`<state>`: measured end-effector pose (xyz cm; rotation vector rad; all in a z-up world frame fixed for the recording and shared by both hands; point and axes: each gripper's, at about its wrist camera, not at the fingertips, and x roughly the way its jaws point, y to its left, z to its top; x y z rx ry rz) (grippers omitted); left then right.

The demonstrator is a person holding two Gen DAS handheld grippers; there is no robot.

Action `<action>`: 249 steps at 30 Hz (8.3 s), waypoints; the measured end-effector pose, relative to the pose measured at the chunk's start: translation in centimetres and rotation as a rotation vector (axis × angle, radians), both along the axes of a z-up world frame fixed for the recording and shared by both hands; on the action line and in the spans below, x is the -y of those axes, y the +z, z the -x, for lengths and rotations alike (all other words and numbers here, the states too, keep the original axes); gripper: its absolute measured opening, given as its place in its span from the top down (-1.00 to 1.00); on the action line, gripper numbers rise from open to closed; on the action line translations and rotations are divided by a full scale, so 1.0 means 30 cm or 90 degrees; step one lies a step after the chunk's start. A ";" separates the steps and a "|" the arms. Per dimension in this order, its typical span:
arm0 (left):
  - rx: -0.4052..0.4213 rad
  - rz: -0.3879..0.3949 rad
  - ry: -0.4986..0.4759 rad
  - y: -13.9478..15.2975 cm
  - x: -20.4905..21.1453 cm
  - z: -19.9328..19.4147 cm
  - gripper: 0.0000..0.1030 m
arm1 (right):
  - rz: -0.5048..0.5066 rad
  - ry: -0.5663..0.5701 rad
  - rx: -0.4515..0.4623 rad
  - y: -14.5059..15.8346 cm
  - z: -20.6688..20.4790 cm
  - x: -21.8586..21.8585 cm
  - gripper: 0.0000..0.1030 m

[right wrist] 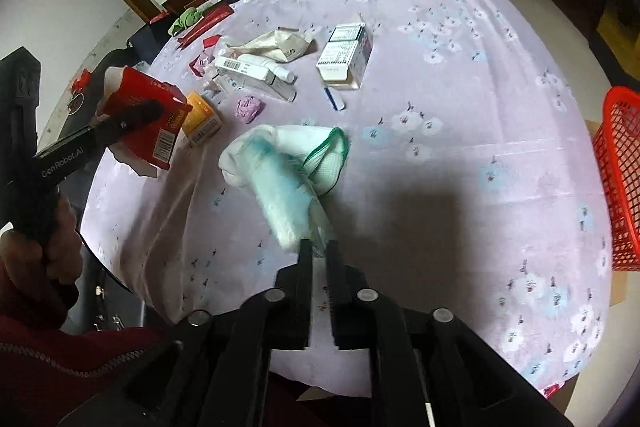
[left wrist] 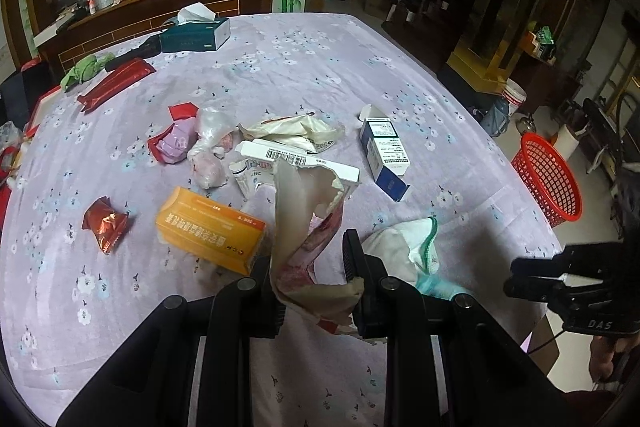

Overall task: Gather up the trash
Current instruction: 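Grasp the torn beige paper wrapper with the left tool while the right tool grasps the teal wipe pack, then carry the torn wrapper and teal wipe pack over the red wastebasket with both tools, then open both tools to drop the wrapper and wipe pack into the basket, then grasp the red-brown candy wrapper with the left tool while the right tool grasps the purple crumpled cloth, then carry the candy wrapper and purple cloth over the red wastebasket with both tools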

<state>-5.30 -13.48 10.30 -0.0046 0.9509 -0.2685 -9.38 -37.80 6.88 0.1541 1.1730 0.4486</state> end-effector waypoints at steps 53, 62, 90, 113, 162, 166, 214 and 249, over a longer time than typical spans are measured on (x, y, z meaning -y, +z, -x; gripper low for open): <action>0.062 -0.039 -0.139 0.072 0.321 0.011 0.53 | 0.045 -0.126 0.109 0.172 0.032 0.051 0.84; 0.070 -0.028 -0.190 0.089 0.500 -0.003 0.53 | 0.056 -0.214 0.137 0.247 0.064 0.151 0.84; -0.003 0.034 -0.360 0.053 1.294 -0.194 0.53 | 0.081 -0.464 0.107 0.225 0.083 0.968 0.84; 0.014 0.016 -0.155 0.092 0.934 -0.109 -0.29 | 0.046 -0.383 0.104 0.194 0.006 0.961 0.45; -0.159 0.103 0.393 -0.292 -0.711 -0.342 0.02 | 0.042 -0.059 0.088 0.177 -0.030 -0.053 0.24; -0.147 0.092 0.364 -0.292 -0.680 -0.336 0.18 | 0.020 -0.034 0.078 0.178 -0.058 -0.095 0.24; 0.045 -0.030 0.101 0.014 -0.083 0.036 0.43 | 0.084 0.018 0.100 0.062 -0.217 -0.367 0.42; 0.090 -0.060 0.020 0.105 0.234 0.042 0.43 | 0.088 -0.080 0.155 0.188 -0.083 0.002 0.42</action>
